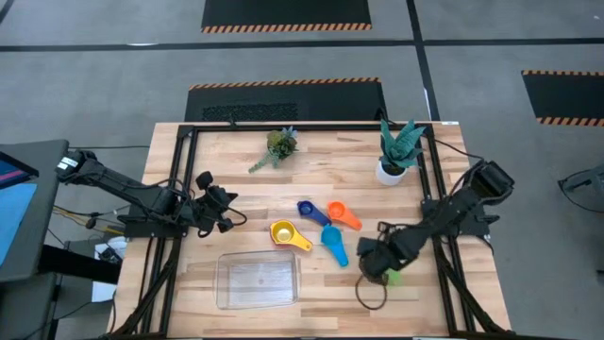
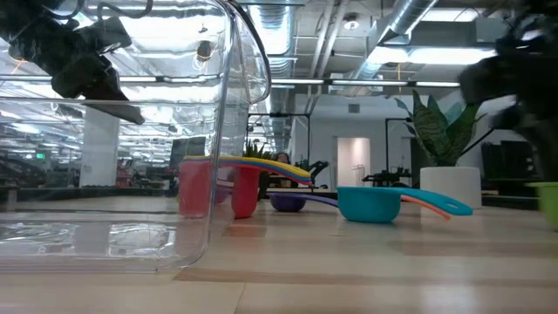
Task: Nest measuring cups in basket
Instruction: Stack the green measuring cup on the yellow measuring cup
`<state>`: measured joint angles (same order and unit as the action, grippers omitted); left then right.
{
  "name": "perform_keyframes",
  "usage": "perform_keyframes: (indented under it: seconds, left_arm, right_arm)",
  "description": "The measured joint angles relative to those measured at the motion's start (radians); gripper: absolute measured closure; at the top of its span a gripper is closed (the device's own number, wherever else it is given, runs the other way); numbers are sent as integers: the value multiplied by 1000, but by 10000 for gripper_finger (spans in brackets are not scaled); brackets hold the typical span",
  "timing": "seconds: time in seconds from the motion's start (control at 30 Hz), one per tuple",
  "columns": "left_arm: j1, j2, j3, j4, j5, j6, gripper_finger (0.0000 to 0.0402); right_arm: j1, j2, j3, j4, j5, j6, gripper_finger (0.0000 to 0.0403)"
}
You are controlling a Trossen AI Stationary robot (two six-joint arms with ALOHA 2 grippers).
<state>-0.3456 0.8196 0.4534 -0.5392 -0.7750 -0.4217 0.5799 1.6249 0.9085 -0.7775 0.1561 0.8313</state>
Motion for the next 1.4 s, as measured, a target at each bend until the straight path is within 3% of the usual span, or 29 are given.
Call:
perform_keyframes:
  seconds: [0.2,0.37,0.6,0.87,1.17,1.4]
  left_arm:
    - [0,0,0,0,0,0,402]
    - [0,0,0,0,0,0,401]
    - [0,0,0,0,0,0,401]
    - [0,0,0,0,0,0,401]
    - [0,0,0,0,1,0,401]
    - [0,0,0,0,1,0,401]
  right_arm:
    - [-100,0,0,98,50,-194,395]
    - [-155,0,1,128,73,-257,395]
    - [-163,0,8,65,71,-268,389]
    - [-160,0,136,-136,71,-267,389]
    - [-142,0,172,-103,-137,-256,363]
    - [-107,0,172,-98,-212,-263,333]
